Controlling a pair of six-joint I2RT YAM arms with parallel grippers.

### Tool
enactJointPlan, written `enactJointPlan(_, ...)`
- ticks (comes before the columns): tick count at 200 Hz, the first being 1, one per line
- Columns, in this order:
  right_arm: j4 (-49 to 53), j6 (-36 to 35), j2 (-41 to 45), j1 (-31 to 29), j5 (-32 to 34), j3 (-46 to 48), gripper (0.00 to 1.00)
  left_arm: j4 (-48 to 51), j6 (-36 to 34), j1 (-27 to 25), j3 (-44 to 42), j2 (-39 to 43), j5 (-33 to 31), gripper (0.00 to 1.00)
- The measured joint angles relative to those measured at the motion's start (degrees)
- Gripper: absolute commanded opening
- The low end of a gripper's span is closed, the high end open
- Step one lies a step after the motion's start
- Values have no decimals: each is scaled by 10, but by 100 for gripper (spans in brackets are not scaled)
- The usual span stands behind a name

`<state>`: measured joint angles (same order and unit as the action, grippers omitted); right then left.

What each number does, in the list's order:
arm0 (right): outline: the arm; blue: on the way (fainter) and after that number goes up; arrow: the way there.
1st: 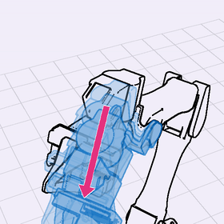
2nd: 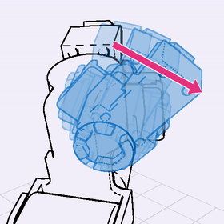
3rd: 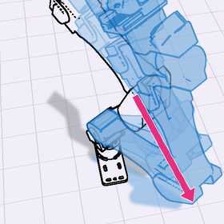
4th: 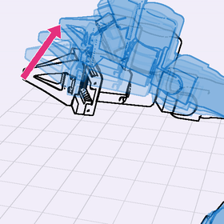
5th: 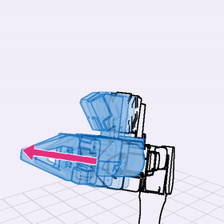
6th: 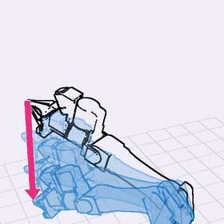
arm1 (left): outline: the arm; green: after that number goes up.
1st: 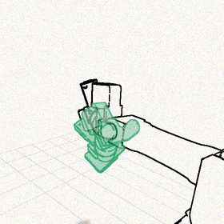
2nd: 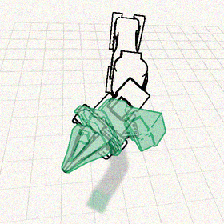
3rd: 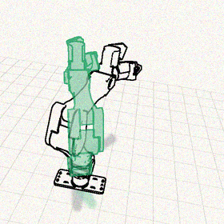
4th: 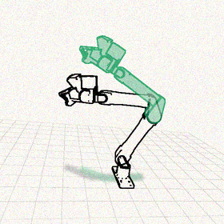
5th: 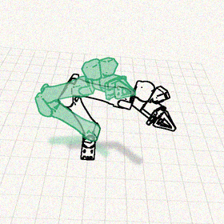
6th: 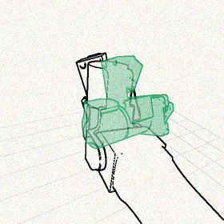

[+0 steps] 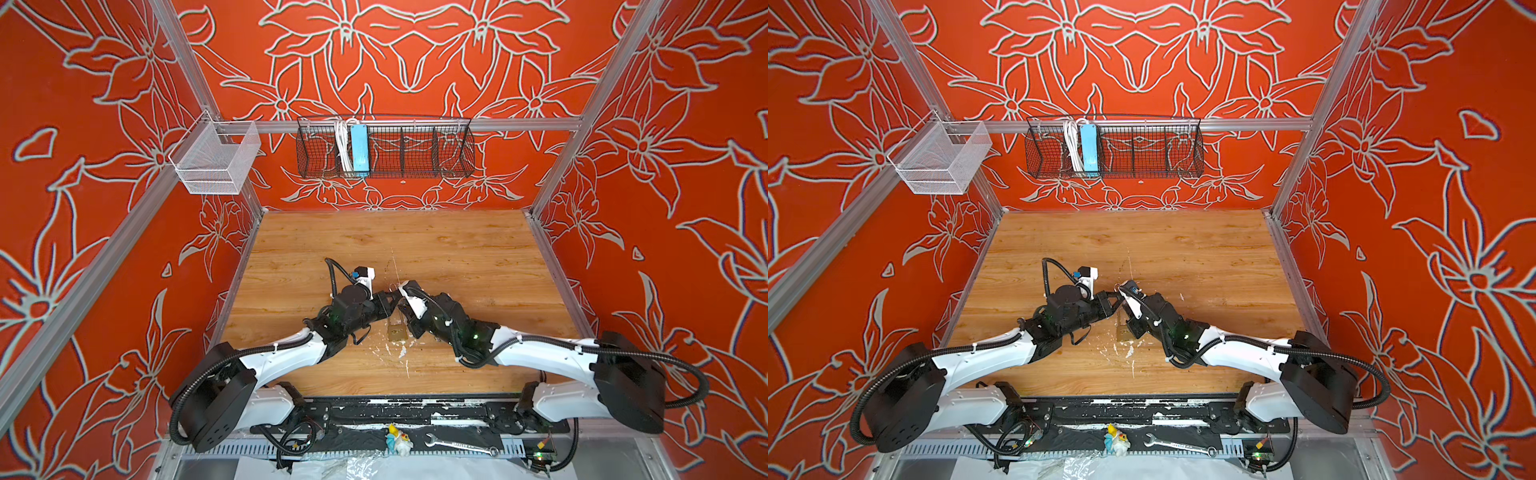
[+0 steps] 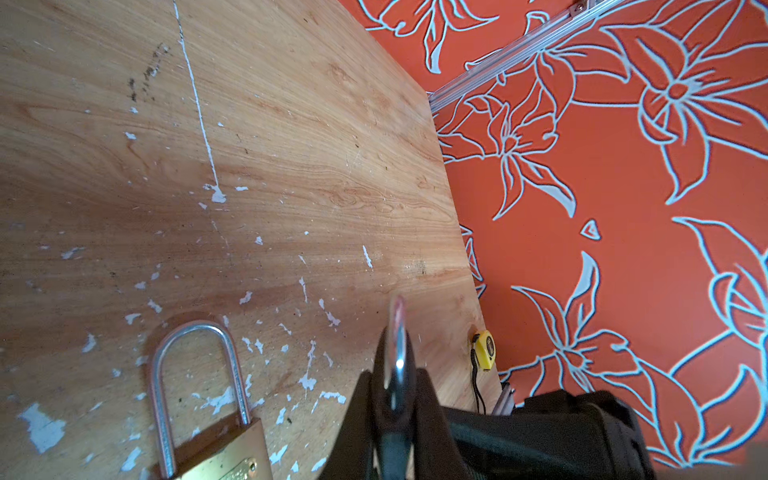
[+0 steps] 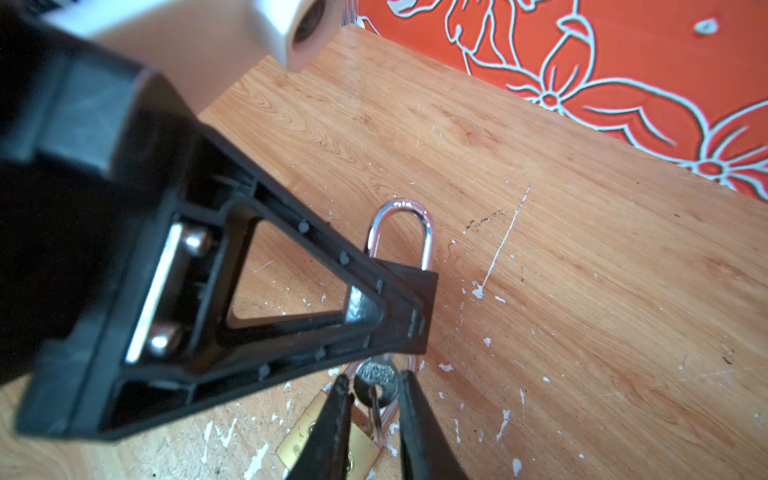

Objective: Unlock with the key

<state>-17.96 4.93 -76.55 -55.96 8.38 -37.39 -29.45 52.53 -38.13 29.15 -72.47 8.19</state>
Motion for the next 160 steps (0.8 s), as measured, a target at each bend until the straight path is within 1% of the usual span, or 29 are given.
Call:
enactJointPlan(57, 16, -5, -17, -10, 19, -21, 24, 3, 0, -2, 0, -1, -7, 0)
enactJointPlan(90, 28, -17, -36, -31, 62, -38, 23, 13, -2, -2, 0, 3, -16, 0)
enactJointPlan(121, 32, -26, -51, -48, 103, -50, 18, 29, -7, -2, 0, 14, -25, 0)
enactJointPlan(136, 32, -29, -52, -52, 112, -51, 16, 33, -9, -2, 0, 17, -26, 0)
enactJointPlan(160, 31, -30, -52, -55, 118, -51, 15, 33, -9, -2, 0, 18, -29, 0)
